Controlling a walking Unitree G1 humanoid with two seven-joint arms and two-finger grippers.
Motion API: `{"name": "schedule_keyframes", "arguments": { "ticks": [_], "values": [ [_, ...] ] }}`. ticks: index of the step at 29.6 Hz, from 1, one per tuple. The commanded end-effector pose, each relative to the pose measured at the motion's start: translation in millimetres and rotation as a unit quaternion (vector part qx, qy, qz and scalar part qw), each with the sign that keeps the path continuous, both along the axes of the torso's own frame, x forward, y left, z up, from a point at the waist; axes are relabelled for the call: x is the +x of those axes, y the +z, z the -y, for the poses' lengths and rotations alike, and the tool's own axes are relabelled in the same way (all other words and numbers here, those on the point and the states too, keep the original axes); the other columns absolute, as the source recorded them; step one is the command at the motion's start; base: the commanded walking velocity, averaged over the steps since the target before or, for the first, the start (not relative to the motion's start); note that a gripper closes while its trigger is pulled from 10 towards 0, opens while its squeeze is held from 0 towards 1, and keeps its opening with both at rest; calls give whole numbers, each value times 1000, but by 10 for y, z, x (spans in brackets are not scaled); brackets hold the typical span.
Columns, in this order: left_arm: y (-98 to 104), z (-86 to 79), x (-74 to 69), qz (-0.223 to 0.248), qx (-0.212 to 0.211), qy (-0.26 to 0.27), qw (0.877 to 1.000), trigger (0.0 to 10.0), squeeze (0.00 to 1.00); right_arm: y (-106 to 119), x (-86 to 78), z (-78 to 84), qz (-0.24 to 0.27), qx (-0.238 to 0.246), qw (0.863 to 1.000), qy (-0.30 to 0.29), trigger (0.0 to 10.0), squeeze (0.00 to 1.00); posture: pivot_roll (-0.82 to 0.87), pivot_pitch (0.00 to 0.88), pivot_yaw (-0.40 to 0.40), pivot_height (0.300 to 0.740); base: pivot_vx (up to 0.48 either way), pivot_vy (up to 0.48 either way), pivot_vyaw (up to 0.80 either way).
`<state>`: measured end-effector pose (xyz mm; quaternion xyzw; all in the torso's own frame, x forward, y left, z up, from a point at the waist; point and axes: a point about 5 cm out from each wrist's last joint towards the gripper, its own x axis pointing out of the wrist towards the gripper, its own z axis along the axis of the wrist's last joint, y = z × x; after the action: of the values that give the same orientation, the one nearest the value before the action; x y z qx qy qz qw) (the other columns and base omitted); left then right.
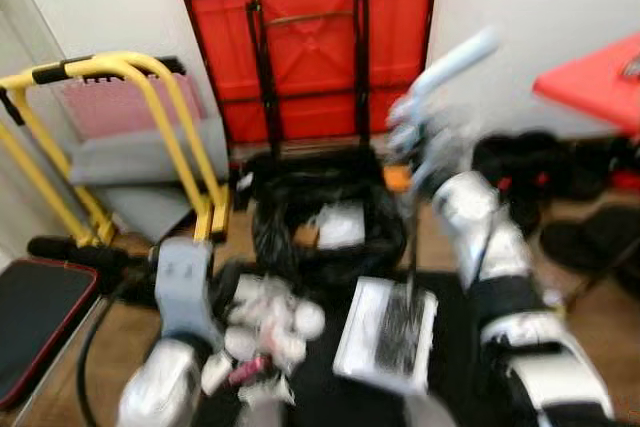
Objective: Sweep floor
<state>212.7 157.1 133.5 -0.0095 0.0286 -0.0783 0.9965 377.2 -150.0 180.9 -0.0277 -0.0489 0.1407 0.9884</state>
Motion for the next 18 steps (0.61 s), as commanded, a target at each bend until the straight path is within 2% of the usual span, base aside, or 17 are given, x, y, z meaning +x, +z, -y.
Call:
{"name": "schedule_keyframes", "arguments": {
  "ticks": [1,6,8,18],
  "values": [
    [-16,-27,-7,-9,3,-4,1000,10000,0,245,34,-40,56,6,998,11,10000,0,-2,78,49,655,0,0,0],
    [-9,-27,-44,-14,3,-9,1000,10000,0,266,72,37,57,1,998,2,10000,0,4,92,57,655,0,0,0],
    [1,-28,-79,-18,4,-13,1000,10000,0,321,102,123,62,5,998,-10,10000,0,16,114,65,655,0,0,0],
    [10,-29,-111,-23,6,-17,1000,10000,0,315,133,148,66,7,998,-16,10000,0,23,117,67,655,0,0,0]
  ]
}}
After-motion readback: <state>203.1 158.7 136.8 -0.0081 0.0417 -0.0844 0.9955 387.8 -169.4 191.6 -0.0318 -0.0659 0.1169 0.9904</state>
